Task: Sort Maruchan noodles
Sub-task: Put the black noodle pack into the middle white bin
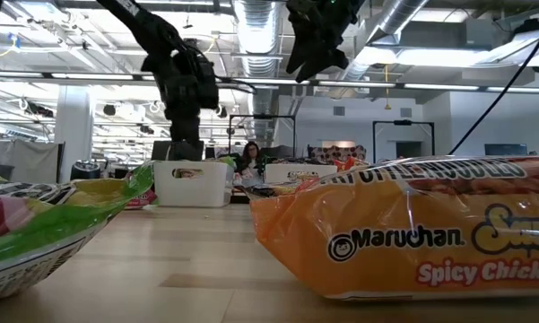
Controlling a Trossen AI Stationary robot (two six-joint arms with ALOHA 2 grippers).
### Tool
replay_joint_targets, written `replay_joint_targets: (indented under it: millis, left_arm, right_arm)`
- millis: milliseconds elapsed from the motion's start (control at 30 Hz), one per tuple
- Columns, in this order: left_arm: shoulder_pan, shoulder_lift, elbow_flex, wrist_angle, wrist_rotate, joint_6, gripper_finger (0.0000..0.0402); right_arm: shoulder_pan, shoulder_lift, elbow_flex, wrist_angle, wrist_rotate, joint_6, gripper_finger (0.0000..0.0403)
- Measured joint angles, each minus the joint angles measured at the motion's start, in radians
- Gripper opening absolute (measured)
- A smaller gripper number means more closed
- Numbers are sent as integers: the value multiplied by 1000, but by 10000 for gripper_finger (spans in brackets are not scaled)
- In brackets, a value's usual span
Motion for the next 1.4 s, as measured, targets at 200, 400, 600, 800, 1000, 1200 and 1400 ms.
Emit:
replay_joint_targets:
  millis: [200,400,600,800,1000,1200,1400]
  left_arm:
    - [-35,29,0,-14,39,15,0]
    - [-103,-47,0,-7,114,12,0]
    - [-178,-139,1,10,109,-21,0]
    - [-215,-218,1,19,52,-74,0]
    - [-223,-266,1,30,35,-120,0]
    - [-223,-295,1,34,36,-190,0]
    - [-239,-306,1,33,35,-275,0]
  right_arm:
    - [-1,0,0,-37,-3,0,196]
    - [10,0,0,-240,-62,16,196]
    - [63,-2,-23,-459,-108,35,196]
    - [93,-3,-127,-591,-105,133,196]
    - [95,-8,-268,-436,-223,149,196]
    - [99,-9,-315,-161,-343,-27,196]
    - [120,-2,-315,3,-342,-293,196]
